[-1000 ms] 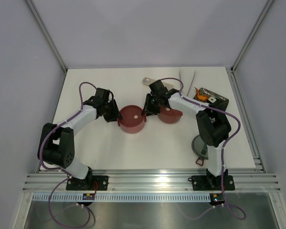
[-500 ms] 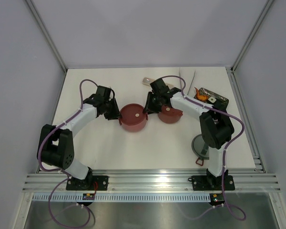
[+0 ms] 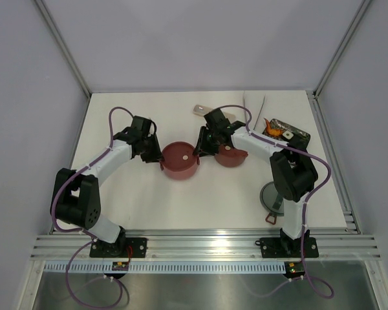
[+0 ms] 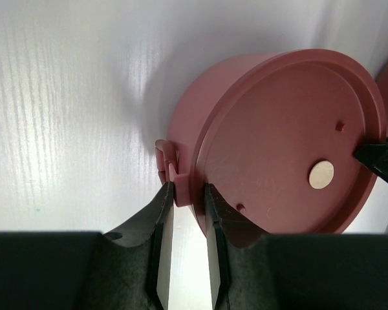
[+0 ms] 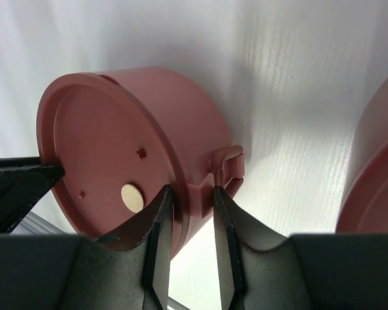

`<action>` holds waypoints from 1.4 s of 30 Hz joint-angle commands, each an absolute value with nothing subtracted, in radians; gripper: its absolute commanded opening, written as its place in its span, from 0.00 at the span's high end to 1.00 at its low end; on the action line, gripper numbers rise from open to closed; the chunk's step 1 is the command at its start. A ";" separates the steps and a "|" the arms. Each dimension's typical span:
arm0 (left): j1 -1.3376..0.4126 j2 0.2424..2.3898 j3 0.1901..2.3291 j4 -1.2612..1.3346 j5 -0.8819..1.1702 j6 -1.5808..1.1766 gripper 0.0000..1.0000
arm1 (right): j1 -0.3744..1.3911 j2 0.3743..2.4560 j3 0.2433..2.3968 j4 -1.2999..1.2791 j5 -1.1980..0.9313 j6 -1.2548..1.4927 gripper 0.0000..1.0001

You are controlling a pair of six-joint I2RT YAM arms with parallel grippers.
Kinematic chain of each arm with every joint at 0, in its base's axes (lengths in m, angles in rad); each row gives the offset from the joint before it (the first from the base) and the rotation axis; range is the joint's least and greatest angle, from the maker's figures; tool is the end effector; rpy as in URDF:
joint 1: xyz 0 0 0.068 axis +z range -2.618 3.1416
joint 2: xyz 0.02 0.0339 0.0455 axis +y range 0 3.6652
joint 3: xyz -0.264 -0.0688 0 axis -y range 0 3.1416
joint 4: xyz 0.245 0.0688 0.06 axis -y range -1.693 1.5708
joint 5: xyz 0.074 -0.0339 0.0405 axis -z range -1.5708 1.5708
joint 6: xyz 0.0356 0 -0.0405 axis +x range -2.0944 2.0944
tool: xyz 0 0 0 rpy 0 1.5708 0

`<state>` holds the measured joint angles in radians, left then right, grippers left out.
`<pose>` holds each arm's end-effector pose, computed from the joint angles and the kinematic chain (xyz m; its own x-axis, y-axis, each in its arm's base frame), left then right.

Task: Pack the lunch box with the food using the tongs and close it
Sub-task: Pick up the packing box from the center of the board.

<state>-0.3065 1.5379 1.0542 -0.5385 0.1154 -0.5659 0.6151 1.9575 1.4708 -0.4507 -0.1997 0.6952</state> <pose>0.2973 -0.0984 0.2232 -0.8781 -0.2808 -0.3875 -0.1349 0.9222 -0.3625 0.3460 0.2531 0.2087 -0.9292 0.1122 -0.3521 -0.0863 0.8606 0.5019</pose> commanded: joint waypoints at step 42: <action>-0.218 1.422 0.877 -0.411 0.175 -0.577 0.35 | 0.687 1.917 1.292 -0.020 -0.353 0.857 0.63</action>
<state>-0.2218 1.4567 0.8909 -0.4824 0.1471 -0.5533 0.6743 1.9800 1.2980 -0.0929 -0.3317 0.8280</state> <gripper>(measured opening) 0.656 0.391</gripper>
